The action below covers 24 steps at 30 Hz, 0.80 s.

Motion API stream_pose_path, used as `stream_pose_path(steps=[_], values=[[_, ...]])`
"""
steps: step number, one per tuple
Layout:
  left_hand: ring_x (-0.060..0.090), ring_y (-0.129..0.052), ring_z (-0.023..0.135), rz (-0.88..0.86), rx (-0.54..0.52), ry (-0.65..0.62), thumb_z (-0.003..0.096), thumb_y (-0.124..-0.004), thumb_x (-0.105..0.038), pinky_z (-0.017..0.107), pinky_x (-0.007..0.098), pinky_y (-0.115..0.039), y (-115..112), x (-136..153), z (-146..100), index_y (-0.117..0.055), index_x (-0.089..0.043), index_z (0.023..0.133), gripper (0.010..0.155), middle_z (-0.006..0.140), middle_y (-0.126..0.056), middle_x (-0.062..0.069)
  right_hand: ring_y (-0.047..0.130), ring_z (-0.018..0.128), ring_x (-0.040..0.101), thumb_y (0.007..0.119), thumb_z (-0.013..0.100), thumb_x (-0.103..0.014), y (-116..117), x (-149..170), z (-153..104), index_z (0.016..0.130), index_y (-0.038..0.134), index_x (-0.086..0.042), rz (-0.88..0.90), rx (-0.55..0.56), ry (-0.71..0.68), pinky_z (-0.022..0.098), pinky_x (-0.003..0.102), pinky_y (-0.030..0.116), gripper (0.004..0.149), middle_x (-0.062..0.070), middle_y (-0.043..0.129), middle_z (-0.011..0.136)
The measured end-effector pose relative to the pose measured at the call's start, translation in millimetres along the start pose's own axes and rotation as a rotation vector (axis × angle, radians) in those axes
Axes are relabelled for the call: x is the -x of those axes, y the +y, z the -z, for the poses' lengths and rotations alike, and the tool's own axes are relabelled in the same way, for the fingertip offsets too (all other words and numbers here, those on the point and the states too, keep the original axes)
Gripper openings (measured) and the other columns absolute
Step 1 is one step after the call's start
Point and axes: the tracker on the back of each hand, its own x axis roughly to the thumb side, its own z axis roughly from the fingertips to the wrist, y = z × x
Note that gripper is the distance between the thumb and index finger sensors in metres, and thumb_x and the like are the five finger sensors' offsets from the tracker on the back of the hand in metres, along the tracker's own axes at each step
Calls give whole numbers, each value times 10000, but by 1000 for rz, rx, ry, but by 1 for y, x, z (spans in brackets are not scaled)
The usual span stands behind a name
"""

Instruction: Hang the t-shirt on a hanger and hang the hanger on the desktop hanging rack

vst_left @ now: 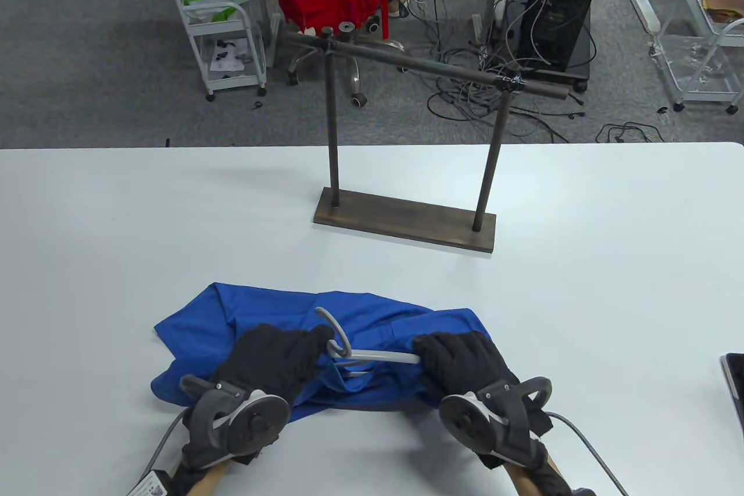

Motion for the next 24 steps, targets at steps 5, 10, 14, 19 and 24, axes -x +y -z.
stream_pose_path(steps=[5,10,14,19,24], values=[[37,-898,692,-23,32,5,442,-690,-544,772,393,-737,-3,0,2,-525,-549,1049,629,950,-814,-252,941,728,134,709,458,-445,-1,1,0,929,643,-320,22,17,15,695,476,803,492,-83,820,875],[81,-912,699,-54,70,67,429,-679,-537,757,452,-728,-5,20,7,-546,-502,1055,641,917,-839,-205,938,693,146,713,458,-414,-4,16,1,918,651,-297,92,43,78,686,487,811,479,-59,822,851],[95,-927,717,-70,68,109,422,-692,-526,758,479,-720,-2,41,9,-602,-497,1029,615,892,-864,-198,939,685,155,724,456,-408,-7,26,1,917,659,-289,131,64,108,678,492,809,481,-48,828,848],[99,-933,729,-53,79,153,419,-695,-519,765,487,-715,4,57,9,-669,-516,974,556,869,-880,-214,948,677,159,726,458,-407,-8,31,3,923,661,-286,100,66,118,663,488,816,484,-43,837,846],[111,-921,752,-84,96,182,420,-695,-516,771,496,-701,3,63,9,-680,-514,962,542,876,-873,-206,950,671,156,730,457,-404,-8,33,2,922,662,-285,114,70,123,661,485,819,485,-43,838,843]])
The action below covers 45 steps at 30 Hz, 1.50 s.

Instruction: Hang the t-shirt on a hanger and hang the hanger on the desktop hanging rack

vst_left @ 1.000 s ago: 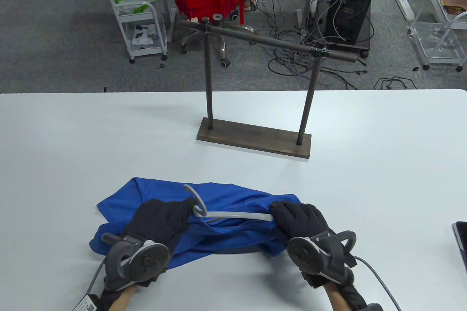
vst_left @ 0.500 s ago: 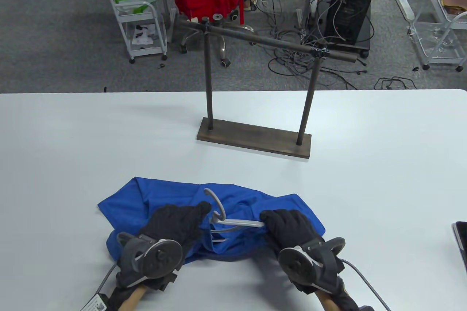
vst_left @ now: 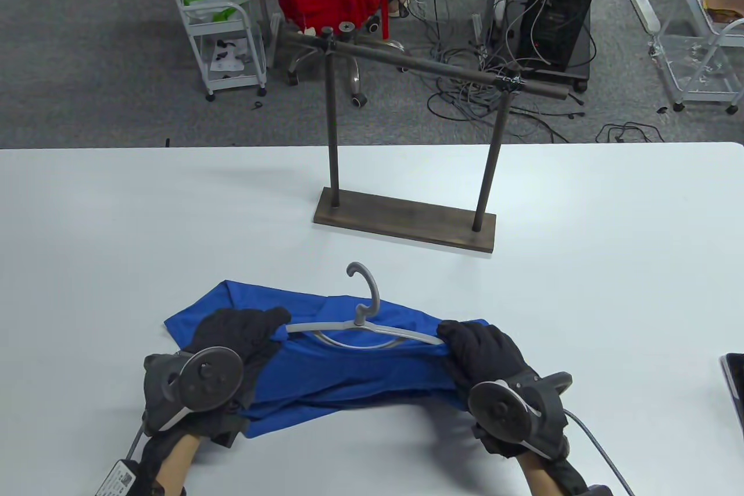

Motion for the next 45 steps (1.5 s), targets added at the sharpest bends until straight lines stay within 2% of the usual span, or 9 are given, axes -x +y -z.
stream_pose_path(steps=[4,9,15,20,25,28,33,39,45], values=[[110,-893,864,9,-11,5,438,-688,-517,788,503,-685,-3,-1,-1,-612,-530,1008,575,984,-824,-204,952,664,154,734,456,-399,3,4,0,919,669,-285,32,-5,25,658,484,827,481,-39,840,838],[153,-746,1053,-5,-81,-16,427,-686,-568,831,541,-601,5,-8,-7,-435,-518,1087,708,1164,-641,-149,958,644,162,744,455,-395,8,9,2,916,681,-277,13,-21,58,644,490,832,480,-27,851,827],[163,-696,1091,4,-71,-102,421,-680,-595,842,548,-580,4,-30,-15,-417,-524,1092,725,1196,-584,-139,971,618,171,753,453,-391,13,16,5,911,700,-271,-25,-29,99,622,493,843,477,-15,866,815],[160,-694,1094,5,-20,-181,414,-678,-603,842,548,-581,-6,-46,-19,-422,-527,1090,726,1199,-582,-142,1010,565,170,770,445,-398,-6,25,16,900,744,-313,-117,83,131,579,475,874,464,-38,906,798],[150,-685,1103,39,14,-222,415,-669,-613,849,542,-577,-12,-59,-23,-411,-537,1091,728,1204,-571,-154,1019,548,162,776,445,-408,-46,28,52,898,760,-350,-194,179,204,580,460,879,457,-58,921,794],[142,-679,1109,54,42,-236,412,-662,-622,856,539,-571,-18,-64,-24,-404,-544,1091,731,1206,-567,-161,1023,543,162,779,442,-410,-76,28,91,891,772,-353,-255,238,242,576,458,883,453,-61,931,786],[139,-678,1109,65,70,-239,412,-659,-624,856,539,-570,-22,-65,-24,-403,-546,1090,729,1203,-574,-166,1019,564,161,781,436,-407,-103,32,151,887,776,-359,-277,273,323,595,461,871,454,-76,927,793],[142,-691,1101,78,89,-240,412,-660,-623,852,539,-576,-23,-65,-23,-409,-539,1092,729,1196,-591,-167,1027,603,152,786,424,-407,-101,46,198,878,784,-371,-293,230,435,621,467,859,455,-98,936,798],[140,-691,1101,90,122,-249,411,-659,-624,853,538,-576,-27,-68,-23,-411,-541,1091,728,1195,-594,-169,1024,637,151,787,420,-407,-77,60,208,876,781,-382,-295,162,479,640,475,842,457,-111,937,805]])
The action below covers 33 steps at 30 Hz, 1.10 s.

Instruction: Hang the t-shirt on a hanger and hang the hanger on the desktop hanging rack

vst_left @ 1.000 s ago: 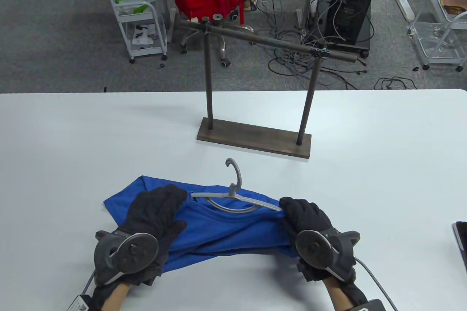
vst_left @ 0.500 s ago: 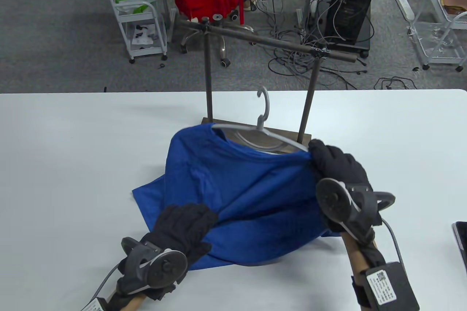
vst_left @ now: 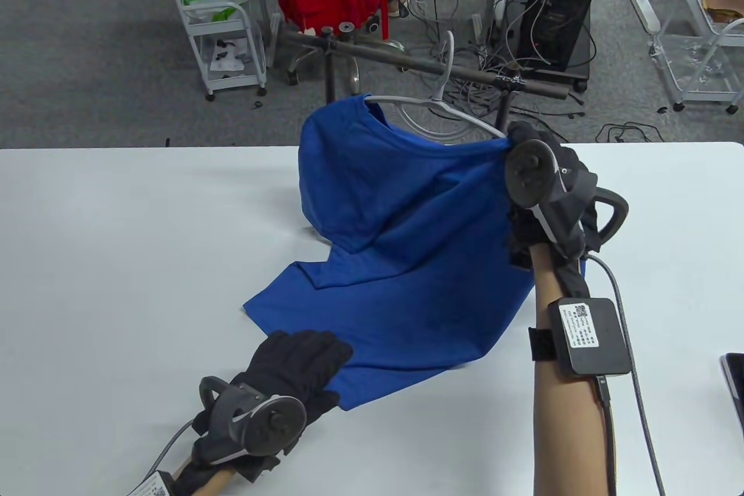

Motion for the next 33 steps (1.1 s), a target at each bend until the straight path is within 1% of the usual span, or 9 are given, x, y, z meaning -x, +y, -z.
stream_pose_path(steps=[4,8,11,16,18,20,25,28,33], values=[[138,-688,1104,-3,13,1,411,-657,-627,855,537,-574,-1,-1,1,-392,-535,1096,740,1196,-591,-171,1015,665,157,785,425,-411,16,2,-3,886,775,-374,-45,-30,-30,652,484,828,462,-102,929,821],[137,-690,1102,-6,18,11,411,-658,-626,854,536,-576,-2,1,2,-387,-531,1098,744,1195,-592,-170,918,876,232,739,476,-418,19,8,-6,984,681,-329,-52,-81,-48,721,534,746,519,-34,822,992],[139,-691,1101,-14,22,19,410,-659,-626,853,537,-576,-2,3,3,-388,-529,1099,746,1195,-594,-171,799,993,277,722,477,-457,13,16,-10,1038,600,-323,-35,-78,-53,766,559,660,589,-13,721,1082],[137,-679,1108,-17,33,33,410,-656,-630,856,535,-572,-5,4,4,-365,-523,1104,759,1201,-573,-172,734,1035,293,709,477,-480,-8,24,-28,1054,567,-319,-22,1,-103,777,571,622,617,-5,672,1113],[137,-676,1111,-14,35,36,410,-655,-632,857,534,-572,-5,5,5,-365,-525,1103,759,1203,-571,-174,728,1038,298,706,477,-486,-14,24,-40,1060,560,-314,0,7,-136,777,573,619,625,1,664,1117],[138,-669,1115,-13,35,43,409,-655,-633,858,534,-570,-5,5,5,-363,-525,1104,762,1207,-564,-172,714,1047,309,702,476,-497,-19,22,-60,1074,529,-310,36,-9,-197,778,578,616,650,7,641,1132],[143,-624,1144,-15,35,68,408,-653,-640,865,534,-557,-7,8,8,-343,-527,1106,772,1234,-504,-168,634,1098,345,681,466,-557,-16,12,-121,1129,323,-285,61,-62,-364,787,600,586,802,27,525,1192],[146,-600,1162,-14,39,80,408,-650,-644,869,534,-551,-10,10,10,-331,-525,1108,778,1248,-474,-164,584,1121,359,666,463,-585,-5,6,-165,1137,281,-272,77,-131,-446,792,610,567,837,54,471,1208],[154,-512,1202,-28,50,95,402,-641,-662,883,534,-521,-16,15,12,-277,-522,1112,811,1275,-360,-164,479,1142,402,656,459,-610,18,2,-220,1142,278,-254,144,-237,-546,794,628,525,858,93,351,1225]])
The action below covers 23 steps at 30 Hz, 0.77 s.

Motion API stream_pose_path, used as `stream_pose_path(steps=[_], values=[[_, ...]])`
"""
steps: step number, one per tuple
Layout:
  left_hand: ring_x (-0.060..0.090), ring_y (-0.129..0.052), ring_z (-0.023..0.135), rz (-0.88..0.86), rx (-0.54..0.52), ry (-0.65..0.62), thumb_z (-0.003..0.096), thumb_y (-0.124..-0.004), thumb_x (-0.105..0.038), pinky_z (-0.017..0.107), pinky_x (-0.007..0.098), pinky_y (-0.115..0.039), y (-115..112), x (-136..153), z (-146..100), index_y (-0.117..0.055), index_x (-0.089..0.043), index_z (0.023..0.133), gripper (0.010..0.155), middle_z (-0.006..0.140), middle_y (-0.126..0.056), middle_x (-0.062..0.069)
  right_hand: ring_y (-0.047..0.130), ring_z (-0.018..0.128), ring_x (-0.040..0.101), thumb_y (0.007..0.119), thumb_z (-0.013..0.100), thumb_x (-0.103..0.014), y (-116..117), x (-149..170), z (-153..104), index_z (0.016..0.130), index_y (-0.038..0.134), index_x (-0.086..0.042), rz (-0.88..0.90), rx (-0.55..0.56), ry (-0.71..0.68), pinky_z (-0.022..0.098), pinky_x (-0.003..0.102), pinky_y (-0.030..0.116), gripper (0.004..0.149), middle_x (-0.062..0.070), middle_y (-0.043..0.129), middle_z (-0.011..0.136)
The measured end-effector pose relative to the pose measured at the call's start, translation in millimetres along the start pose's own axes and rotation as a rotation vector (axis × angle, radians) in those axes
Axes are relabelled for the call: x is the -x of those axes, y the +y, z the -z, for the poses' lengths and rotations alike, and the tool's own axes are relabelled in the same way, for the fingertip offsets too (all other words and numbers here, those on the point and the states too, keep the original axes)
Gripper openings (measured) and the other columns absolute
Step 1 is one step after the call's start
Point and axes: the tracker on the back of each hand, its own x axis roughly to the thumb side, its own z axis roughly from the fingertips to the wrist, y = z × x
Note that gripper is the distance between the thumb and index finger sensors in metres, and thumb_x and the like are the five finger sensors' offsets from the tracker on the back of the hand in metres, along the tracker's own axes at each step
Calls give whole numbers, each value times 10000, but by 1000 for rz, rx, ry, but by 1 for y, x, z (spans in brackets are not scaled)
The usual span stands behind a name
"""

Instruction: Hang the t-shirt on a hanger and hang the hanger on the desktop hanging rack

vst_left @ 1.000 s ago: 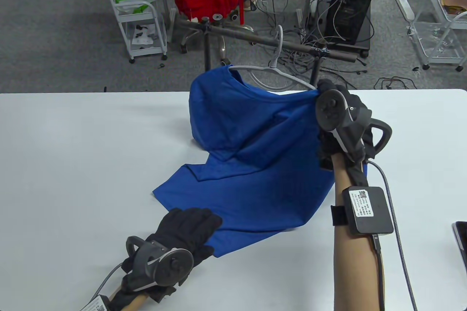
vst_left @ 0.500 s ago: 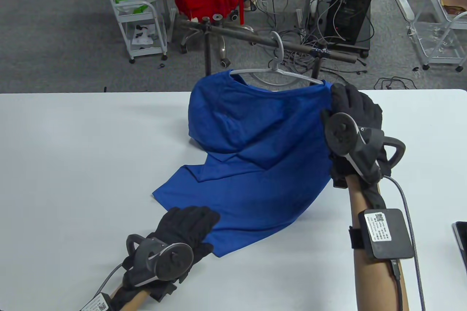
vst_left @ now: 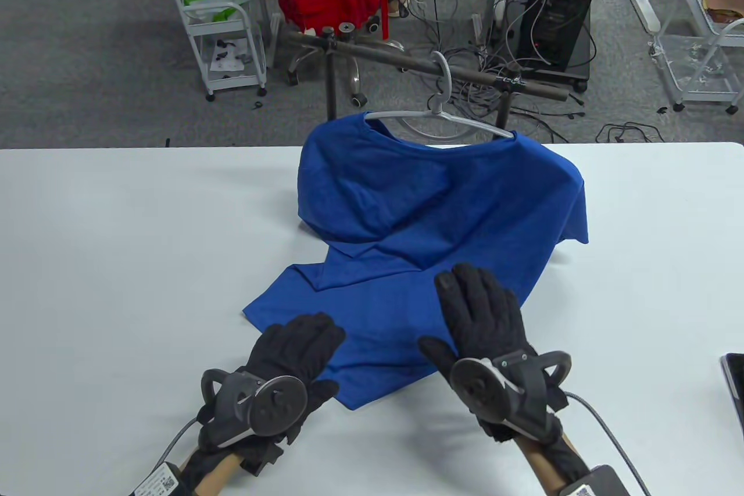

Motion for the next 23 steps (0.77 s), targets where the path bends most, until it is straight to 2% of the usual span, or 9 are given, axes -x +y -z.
stream_pose_path(steps=[4,6,7,9,12,23], values=[[151,-465,1218,14,14,14,398,-629,-679,895,532,-495,-5,2,2,-238,-523,1113,830,1281,-317,-164,422,1147,435,637,460,-632,29,-13,-22,1147,246,-247,24,-101,-46,795,646,492,879,119,278,1230],[147,-430,1228,19,34,12,396,-622,-688,902,531,-476,-8,2,3,-212,-527,1111,840,1287,-268,-167,373,1158,432,632,451,-640,41,-15,-29,1142,223,-264,-29,-58,-90,805,652,459,887,115,207,1228],[147,-418,1230,26,41,12,394,-619,-692,905,532,-467,-10,2,3,-204,-529,1111,844,1287,-255,-173,402,1152,427,619,443,-656,46,-16,-30,1137,216,-266,-121,-37,-121,797,645,487,893,112,224,1224],[138,-412,1234,42,61,12,391,-615,-700,907,533,-460,-13,1,4,-197,-534,1109,847,1289,-245,-177,402,1148,429,599,442,-668,49,-17,-31,1133,184,-259,-179,-85,-145,792,643,492,903,117,211,1220],[128,-408,1236,55,80,12,392,-610,-703,918,524,-449,-15,-1,5,-173,-541,1110,857,1290,-236,-184,418,1146,420,610,439,-653,56,-19,-32,1128,192,-258,-104,-115,-121,796,640,491,897,103,240,1220],[129,-423,1232,67,90,-13,389,-615,-700,910,529,-459,-20,-7,3,-197,-539,1108,847,1288,-263,-184,471,1134,392,619,439,-634,65,-17,-32,1120,196,-249,-132,-169,-118,791,626,519,889,78,288,1214]])
